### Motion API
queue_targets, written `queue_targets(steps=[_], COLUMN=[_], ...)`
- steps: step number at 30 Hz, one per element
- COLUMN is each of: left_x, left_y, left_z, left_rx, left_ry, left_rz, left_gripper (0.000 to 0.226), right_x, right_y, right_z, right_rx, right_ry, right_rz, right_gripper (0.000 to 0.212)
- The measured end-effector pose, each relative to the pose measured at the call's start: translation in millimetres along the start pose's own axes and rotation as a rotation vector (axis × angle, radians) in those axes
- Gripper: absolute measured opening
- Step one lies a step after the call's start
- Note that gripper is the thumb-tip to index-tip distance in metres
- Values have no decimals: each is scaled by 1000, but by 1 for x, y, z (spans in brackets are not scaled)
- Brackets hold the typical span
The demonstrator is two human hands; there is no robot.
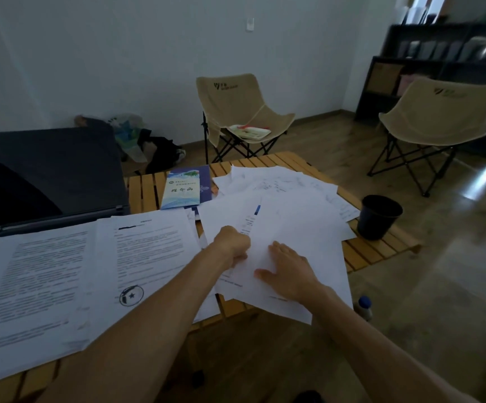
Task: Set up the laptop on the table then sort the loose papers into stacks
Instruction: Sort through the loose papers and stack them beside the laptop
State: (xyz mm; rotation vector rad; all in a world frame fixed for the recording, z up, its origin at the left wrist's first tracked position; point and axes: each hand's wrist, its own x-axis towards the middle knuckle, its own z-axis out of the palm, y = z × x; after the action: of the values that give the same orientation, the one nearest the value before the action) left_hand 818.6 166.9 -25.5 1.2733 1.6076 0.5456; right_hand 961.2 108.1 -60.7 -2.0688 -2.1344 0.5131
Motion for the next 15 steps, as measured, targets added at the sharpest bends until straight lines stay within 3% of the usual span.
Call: queue_targets(steps=[4,8,15], left_x=[14,15,12], left_y=[1,8,14], left_z=[15,29,19], left_rx=[175,368,216], left_ry=[50,170,90], left_rz=[-29,18,-55], left_gripper=[54,55,33], right_x=[3,1,6], right_y=[2,6,18], right_z=[-7,-21,-23], right_rx=[21,151,239], right_ry=[-20,-24,-46], right_rz=[6,37,52], right_gripper=[73,51,55])
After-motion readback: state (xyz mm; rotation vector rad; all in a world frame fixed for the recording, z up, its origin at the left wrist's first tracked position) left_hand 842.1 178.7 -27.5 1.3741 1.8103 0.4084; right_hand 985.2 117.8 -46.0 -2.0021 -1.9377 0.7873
